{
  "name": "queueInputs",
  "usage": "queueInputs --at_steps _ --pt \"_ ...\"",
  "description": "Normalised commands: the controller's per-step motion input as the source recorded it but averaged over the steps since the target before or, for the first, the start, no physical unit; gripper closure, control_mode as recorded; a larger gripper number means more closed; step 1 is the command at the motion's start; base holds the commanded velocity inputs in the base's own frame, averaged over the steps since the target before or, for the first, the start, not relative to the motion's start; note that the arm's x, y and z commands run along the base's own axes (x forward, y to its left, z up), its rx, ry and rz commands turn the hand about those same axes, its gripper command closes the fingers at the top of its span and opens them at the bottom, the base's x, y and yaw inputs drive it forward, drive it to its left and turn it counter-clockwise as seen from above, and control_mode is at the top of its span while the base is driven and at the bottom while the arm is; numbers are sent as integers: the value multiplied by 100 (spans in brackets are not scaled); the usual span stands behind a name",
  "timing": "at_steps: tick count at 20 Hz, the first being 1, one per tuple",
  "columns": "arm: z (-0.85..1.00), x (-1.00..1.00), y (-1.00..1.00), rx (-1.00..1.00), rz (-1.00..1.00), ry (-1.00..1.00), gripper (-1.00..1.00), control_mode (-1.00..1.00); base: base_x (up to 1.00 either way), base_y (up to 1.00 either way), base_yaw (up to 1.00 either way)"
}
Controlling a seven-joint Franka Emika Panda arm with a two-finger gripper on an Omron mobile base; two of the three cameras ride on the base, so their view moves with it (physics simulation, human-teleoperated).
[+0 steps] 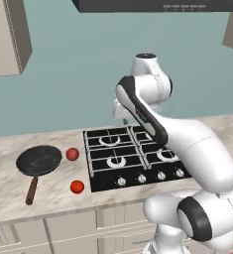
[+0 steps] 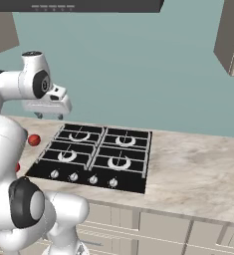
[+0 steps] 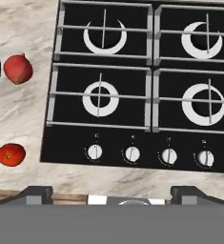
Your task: Place the pan on the front right burner on the stove. Then place the tomato and the onion in the pan and turn on the front right burner.
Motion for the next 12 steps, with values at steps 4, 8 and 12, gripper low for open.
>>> queueInputs --at_steps 4,8,12 --pt "-21 0 63 0 0 11 -100 -100 0 0 0" --pt "-20 0 61 0 0 5 -100 -100 0 0 0" --pt "-27 0 61 0 0 5 -100 -100 0 0 0"
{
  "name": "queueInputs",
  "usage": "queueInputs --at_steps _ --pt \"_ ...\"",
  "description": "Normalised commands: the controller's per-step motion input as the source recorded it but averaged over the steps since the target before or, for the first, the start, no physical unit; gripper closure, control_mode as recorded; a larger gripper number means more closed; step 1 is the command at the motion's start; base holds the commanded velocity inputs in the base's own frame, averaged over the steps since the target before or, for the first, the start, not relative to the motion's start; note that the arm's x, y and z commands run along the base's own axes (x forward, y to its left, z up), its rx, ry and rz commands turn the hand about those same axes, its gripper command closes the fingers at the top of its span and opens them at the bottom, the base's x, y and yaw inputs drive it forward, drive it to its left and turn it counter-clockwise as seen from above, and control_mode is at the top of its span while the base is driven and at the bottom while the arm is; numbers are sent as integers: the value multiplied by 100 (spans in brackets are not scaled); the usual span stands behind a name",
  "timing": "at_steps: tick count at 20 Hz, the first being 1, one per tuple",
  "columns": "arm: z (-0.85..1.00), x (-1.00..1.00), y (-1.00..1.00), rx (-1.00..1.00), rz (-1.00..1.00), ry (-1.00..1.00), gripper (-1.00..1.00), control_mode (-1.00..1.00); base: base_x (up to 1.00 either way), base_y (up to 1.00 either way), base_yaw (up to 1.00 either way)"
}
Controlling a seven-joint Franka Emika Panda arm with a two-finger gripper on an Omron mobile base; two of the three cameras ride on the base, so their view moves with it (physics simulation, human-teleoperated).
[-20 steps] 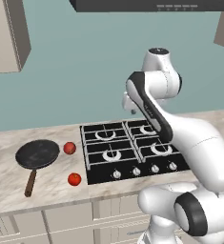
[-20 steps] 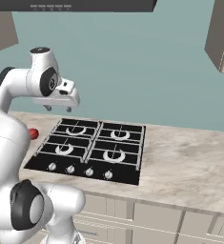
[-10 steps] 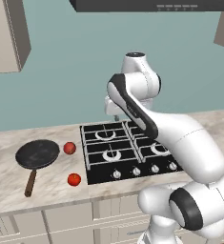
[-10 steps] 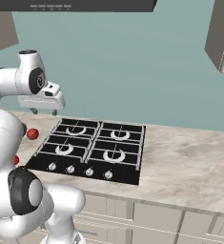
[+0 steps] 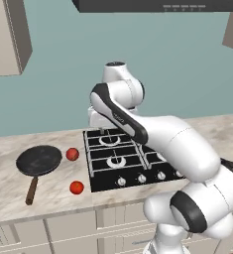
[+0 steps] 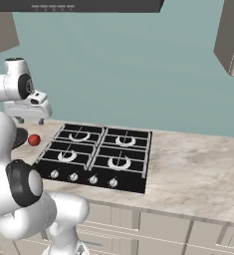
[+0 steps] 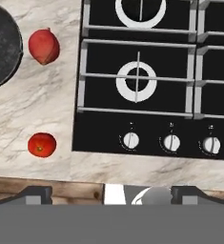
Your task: Place the pan on the front right burner on the stove. Then place the tomato and the onion in the pan and turn on the front right burner.
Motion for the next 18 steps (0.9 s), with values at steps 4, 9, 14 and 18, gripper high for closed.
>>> queueInputs --at_steps 4,9,14,18 --pt "-27 0 58 0 0 4 -100 -100 0 0 0" --pt "-25 0 55 0 0 4 -100 -100 0 0 0" --pt "-27 0 53 0 0 3 -100 -100 0 0 0" --pt "-29 0 45 0 0 5 -100 -100 0 0 0"
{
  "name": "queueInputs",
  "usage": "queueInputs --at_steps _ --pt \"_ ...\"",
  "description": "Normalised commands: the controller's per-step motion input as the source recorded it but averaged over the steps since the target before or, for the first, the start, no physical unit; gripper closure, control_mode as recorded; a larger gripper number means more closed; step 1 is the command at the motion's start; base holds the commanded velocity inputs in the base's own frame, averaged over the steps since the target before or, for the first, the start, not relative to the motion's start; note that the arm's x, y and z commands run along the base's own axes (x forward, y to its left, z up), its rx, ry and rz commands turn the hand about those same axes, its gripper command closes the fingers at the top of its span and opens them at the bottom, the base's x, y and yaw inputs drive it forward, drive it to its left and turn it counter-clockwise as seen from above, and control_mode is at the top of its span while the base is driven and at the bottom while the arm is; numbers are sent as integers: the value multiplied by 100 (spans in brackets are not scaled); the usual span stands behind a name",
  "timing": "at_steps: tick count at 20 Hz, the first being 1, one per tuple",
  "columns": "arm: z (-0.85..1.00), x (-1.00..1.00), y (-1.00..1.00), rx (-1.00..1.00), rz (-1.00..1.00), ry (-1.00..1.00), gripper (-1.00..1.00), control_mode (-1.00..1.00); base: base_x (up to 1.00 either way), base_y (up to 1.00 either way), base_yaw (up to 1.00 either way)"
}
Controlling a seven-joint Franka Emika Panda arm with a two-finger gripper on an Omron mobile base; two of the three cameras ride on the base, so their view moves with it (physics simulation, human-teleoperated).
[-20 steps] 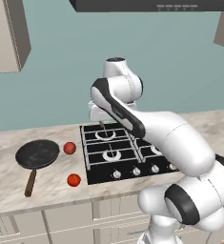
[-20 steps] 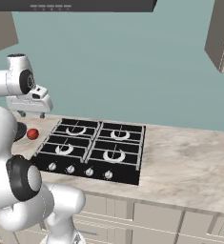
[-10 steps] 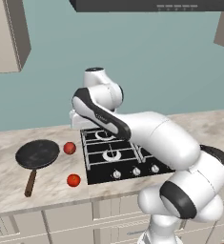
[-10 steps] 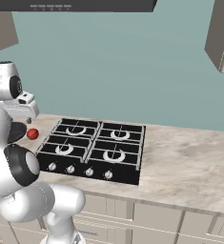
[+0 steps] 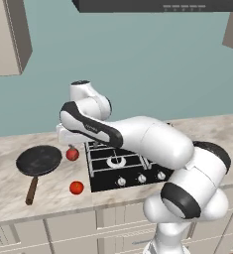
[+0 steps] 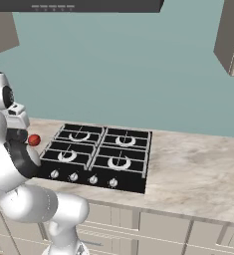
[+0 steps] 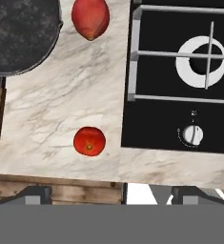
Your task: Place the pan on the front right burner on the stove. Then place the tomato and the onion in the pan and turn on the front right burner.
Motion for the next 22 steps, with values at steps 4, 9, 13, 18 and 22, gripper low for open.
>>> queueInputs --at_steps 4,9,13,18,22 --pt "-31 0 45 0 0 4 -100 -100 0 0 0" --pt "-29 0 45 0 0 4 -100 -100 0 0 0" --pt "-27 0 38 0 0 2 -100 -100 0 0 0" --pt "-21 0 36 0 0 0 -100 -100 0 0 0" --pt "-19 0 33 0 0 0 -100 -100 0 0 0"
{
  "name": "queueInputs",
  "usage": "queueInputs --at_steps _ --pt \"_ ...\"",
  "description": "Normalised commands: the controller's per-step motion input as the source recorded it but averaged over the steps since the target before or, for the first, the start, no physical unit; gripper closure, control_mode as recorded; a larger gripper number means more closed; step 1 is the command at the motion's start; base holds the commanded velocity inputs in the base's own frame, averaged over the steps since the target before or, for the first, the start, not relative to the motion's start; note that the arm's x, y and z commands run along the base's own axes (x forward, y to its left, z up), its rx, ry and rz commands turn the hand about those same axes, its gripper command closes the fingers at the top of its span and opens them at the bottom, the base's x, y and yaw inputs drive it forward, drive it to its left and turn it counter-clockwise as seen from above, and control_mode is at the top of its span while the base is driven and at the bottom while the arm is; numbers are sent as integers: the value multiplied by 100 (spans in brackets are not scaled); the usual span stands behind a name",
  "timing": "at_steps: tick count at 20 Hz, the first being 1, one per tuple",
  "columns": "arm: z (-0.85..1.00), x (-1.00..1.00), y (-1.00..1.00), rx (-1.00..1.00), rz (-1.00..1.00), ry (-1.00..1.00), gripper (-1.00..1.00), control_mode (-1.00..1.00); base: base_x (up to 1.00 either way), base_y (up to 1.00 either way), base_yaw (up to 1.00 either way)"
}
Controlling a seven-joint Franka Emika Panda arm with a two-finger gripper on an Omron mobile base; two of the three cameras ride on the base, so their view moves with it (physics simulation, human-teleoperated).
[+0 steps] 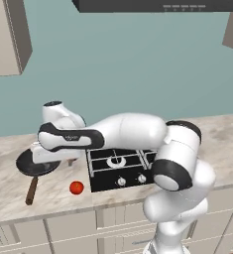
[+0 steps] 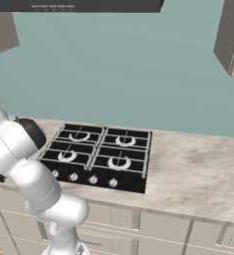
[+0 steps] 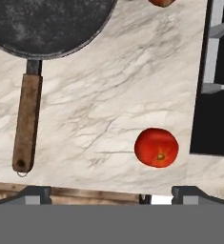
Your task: Place the pan on the front right burner on the stove. Then place the tomato and the onion in the pan and turn on the front right burner.
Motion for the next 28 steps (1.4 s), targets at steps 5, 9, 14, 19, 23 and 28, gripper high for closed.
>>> queueInputs --at_steps 5,9,14,19,23,28 --pt "-18 0 35 0 0 0 -100 -100 0 0 0" --pt "-17 0 40 0 0 0 -100 -100 0 0 0" --pt "-18 0 39 0 0 2 -100 -100 0 0 0" --pt "-18 0 28 -3 -1 2 -100 -100 0 0 0" --pt "-16 0 30 -7 -3 0 -100 -100 0 0 0" --pt "-15 0 24 -6 -5 0 -100 -100 0 0 0"
